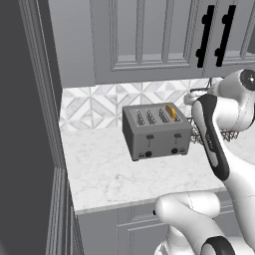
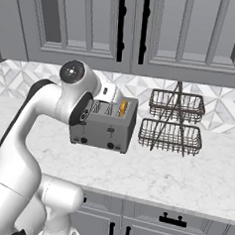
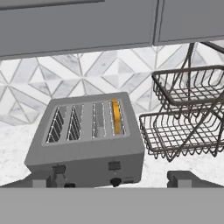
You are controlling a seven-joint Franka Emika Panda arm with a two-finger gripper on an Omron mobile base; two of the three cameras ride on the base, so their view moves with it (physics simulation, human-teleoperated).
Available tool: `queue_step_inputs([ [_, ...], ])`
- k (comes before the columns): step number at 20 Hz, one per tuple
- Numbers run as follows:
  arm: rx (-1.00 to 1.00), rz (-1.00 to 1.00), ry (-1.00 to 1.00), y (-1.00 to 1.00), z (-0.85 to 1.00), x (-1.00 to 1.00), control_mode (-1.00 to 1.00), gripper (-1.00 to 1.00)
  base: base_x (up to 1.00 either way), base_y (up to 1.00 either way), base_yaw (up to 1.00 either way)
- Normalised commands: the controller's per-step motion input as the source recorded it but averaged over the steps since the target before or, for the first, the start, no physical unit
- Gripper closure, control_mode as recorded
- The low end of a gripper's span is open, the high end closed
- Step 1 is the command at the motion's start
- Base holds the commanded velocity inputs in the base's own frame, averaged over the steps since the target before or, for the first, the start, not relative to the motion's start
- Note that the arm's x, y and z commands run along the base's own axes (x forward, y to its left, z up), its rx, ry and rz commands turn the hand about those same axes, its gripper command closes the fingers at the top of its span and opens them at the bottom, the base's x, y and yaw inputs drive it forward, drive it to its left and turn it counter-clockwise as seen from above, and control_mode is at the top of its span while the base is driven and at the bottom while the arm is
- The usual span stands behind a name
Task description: Start the toaster. Once the lever pops up, take the bread to the plate on the dining counter.
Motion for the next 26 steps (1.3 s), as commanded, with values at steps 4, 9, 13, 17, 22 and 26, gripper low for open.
queue_step_inputs([
  [4,0.08,0.0,0.04,-0.04,-0.25,-0.01,-1.0,-1.0,0.0,0.0,0.0],
  [9,0.1,0.0,0.08,-0.01,-0.24,0.1,-1.0,-1.0,0.0,0.0,0.0],
  [13,0.02,0.0,0.06,0.0,-0.29,0.34,-1.0,-1.0,0.0,0.0,0.0],
  [17,0.0,0.0,0.03,-0.01,-0.36,0.34,-1.0,-1.0,0.0,0.0,0.0],
  [22,-0.01,0.0,0.01,-0.03,-0.39,0.31,-1.0,-1.0,0.0,0.0,0.0],
  [26,-0.07,0.0,0.0,-0.01,-0.29,0.31,-1.0,-1.0,0.0,0.0,0.0],
])
